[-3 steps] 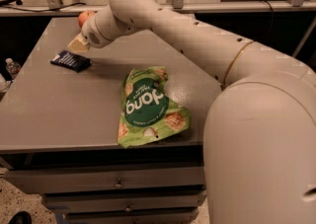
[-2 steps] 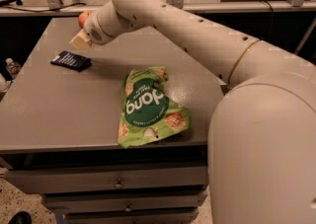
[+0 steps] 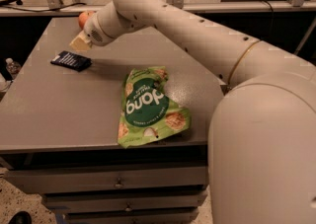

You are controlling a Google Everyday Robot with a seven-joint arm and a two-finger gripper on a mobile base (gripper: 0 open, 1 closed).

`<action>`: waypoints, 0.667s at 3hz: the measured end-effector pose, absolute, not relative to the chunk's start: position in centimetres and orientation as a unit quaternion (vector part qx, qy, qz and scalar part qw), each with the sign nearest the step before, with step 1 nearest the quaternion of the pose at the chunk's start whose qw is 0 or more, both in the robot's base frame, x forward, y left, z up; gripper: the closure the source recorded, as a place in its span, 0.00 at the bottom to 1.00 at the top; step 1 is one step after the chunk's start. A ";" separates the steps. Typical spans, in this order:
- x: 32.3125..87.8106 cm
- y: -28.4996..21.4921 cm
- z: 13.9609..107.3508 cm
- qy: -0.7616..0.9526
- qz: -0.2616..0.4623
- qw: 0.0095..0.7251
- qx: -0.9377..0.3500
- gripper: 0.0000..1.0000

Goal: Pick rxbar blueberry

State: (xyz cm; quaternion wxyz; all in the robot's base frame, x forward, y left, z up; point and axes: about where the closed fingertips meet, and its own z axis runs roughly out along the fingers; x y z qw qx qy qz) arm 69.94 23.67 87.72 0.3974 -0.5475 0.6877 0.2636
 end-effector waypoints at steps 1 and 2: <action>68.9 25.0 87.1 0.685 0.284 0.387 -0.549 0.59; 68.2 25.7 87.1 0.682 0.295 0.382 -0.549 0.37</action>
Offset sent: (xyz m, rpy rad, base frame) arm -0.0235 0.0236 -0.0020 0.0457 0.0635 0.0528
